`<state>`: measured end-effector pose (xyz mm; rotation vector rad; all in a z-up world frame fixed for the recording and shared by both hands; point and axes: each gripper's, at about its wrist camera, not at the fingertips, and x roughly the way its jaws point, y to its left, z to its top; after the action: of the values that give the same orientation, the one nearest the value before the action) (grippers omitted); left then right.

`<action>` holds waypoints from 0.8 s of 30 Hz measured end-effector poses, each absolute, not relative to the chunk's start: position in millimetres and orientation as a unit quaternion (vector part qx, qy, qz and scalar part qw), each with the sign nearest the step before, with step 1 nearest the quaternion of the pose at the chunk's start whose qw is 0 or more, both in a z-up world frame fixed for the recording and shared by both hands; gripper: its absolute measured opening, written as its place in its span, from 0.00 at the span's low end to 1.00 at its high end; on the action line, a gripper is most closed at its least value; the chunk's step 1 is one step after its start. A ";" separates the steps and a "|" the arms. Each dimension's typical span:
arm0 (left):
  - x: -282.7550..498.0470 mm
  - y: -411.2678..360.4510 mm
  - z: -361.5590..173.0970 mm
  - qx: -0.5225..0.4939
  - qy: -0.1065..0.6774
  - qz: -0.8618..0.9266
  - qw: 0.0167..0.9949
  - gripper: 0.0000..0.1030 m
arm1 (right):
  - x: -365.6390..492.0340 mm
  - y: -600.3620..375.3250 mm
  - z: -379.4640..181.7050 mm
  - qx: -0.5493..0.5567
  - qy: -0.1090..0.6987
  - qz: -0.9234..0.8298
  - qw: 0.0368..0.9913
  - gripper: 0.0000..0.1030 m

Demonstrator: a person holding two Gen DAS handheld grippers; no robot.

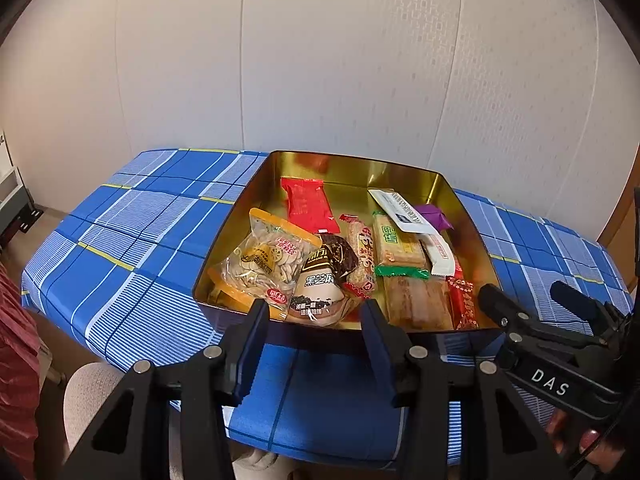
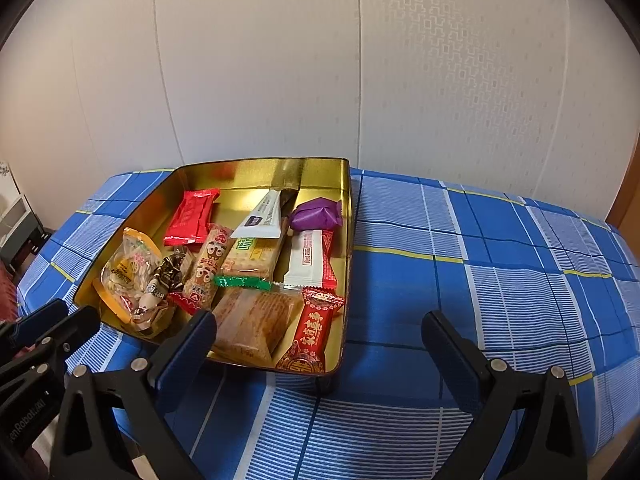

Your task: Organize snacks

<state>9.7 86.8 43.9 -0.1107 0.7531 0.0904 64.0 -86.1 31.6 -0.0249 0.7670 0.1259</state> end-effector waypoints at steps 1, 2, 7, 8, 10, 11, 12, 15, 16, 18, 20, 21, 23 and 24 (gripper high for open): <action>9.2 86.2 44.2 -0.053 0.367 0.047 0.928 0.47 | 63.9 -86.1 31.7 -0.012 0.374 0.061 0.925 1.00; 9.2 85.6 44.3 -0.051 0.368 0.049 0.927 0.47 | 64.0 -86.1 31.8 -0.012 0.374 0.061 0.925 1.00; 11.5 87.0 41.7 -0.067 0.381 0.044 0.921 0.47 | 63.7 -86.1 31.9 -0.012 0.373 0.061 0.926 1.00; 11.6 87.4 41.2 -0.069 0.382 0.044 0.921 0.47 | 63.5 -86.3 31.9 -0.013 0.373 0.061 0.926 1.00; 11.9 87.8 40.3 -0.071 0.384 0.043 0.919 0.47 | 63.9 -87.0 32.5 -0.013 0.372 0.061 0.926 1.00; 12.2 88.0 40.0 -0.072 0.386 0.042 0.919 0.47 | 63.8 -87.0 32.5 -0.013 0.372 0.061 0.926 1.00; 12.2 88.2 39.8 -0.073 0.387 0.042 0.918 0.47 | 64.2 -87.6 32.6 -0.013 0.373 0.061 0.926 1.00; 11.5 87.8 40.4 -0.075 0.386 0.041 0.919 0.47 | 64.5 -88.1 32.6 -0.013 0.373 0.062 0.926 1.00; 11.1 87.2 40.9 -0.073 0.384 0.041 0.919 0.47 | 64.7 -88.0 32.6 -0.013 0.373 0.061 0.926 1.00; 10.8 86.8 42.1 -0.071 0.382 0.041 0.920 0.47 | 64.7 -88.8 32.1 -0.014 0.374 0.062 0.925 1.00; 10.8 86.5 42.7 -0.069 0.380 0.041 0.921 0.47 | 64.9 -89.5 31.9 -0.013 0.375 0.061 0.925 1.00; 11.1 86.9 42.7 -0.068 0.380 0.042 0.922 0.47 | 64.7 -89.6 31.7 -0.012 0.375 0.062 0.925 1.00; 11.4 87.2 42.4 -0.070 0.380 0.042 0.922 0.47 | 64.9 -89.7 31.6 -0.013 0.375 0.062 0.925 1.00; 11.6 87.5 42.2 -0.071 0.379 0.044 0.921 0.47 | 64.8 -89.3 31.5 -0.013 0.375 0.062 0.925 1.00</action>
<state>11.6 87.5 42.2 -0.1453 0.7793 0.0912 64.8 -89.3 31.5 -0.0264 0.7689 0.1266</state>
